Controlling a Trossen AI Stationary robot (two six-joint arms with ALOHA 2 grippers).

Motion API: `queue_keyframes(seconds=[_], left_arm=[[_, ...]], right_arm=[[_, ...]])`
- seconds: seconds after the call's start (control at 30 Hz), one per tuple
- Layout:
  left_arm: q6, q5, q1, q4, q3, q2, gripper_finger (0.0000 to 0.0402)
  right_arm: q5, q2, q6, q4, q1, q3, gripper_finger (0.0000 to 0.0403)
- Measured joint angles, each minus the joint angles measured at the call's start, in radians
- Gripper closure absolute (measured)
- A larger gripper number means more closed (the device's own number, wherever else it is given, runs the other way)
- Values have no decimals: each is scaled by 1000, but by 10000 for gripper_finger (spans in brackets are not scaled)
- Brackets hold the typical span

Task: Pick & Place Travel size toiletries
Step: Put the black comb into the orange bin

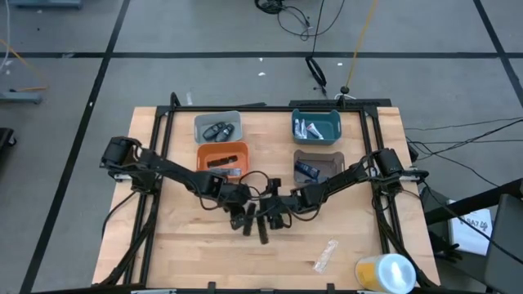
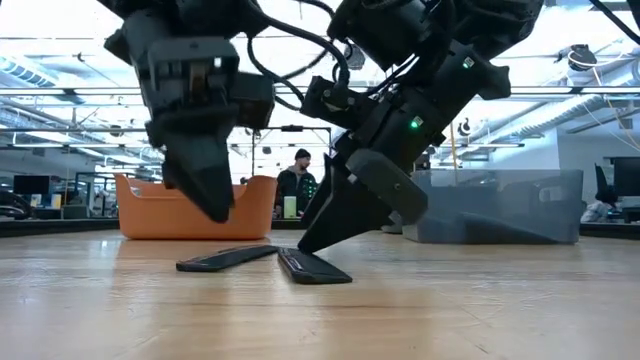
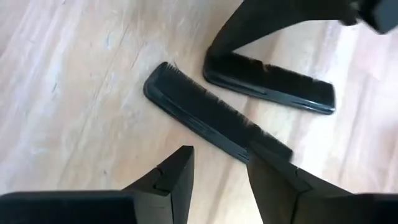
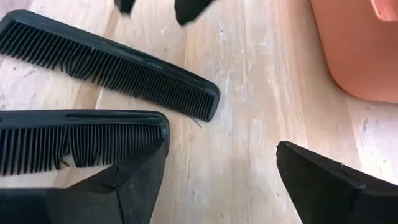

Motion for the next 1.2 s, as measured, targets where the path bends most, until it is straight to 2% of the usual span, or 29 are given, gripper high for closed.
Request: queue_keyframes(seconds=[0.23,0.47,0.63,0.7,0.83,0.9,0.97,1.07,1.2], left_arm=[[-58,-8,-53,4,2,-27,269],[-156,-149,-131,19,1,16,278],[-219,-177,-154,29,2,67,280],[-233,-185,-159,58,3,93,280],[-223,-183,-159,151,7,137,280],[-204,-162,-158,187,5,144,280],[-185,-101,-158,242,3,148,280],[-172,-37,-160,301,1,149,280],[-168,-48,-154,317,1,151,280]], right_arm=[[21,-28,-90,-9,17,-2,110],[38,-99,-75,-22,67,1,110],[-33,-98,-76,-79,115,-1,110],[21,-98,-79,-86,126,-1,110],[193,-98,-83,-111,126,-1,110],[218,-100,-73,-125,122,0,110],[170,-100,-54,-119,123,0,110],[20,-100,-43,-101,142,0,110],[-139,-100,2,-91,166,0,110]])
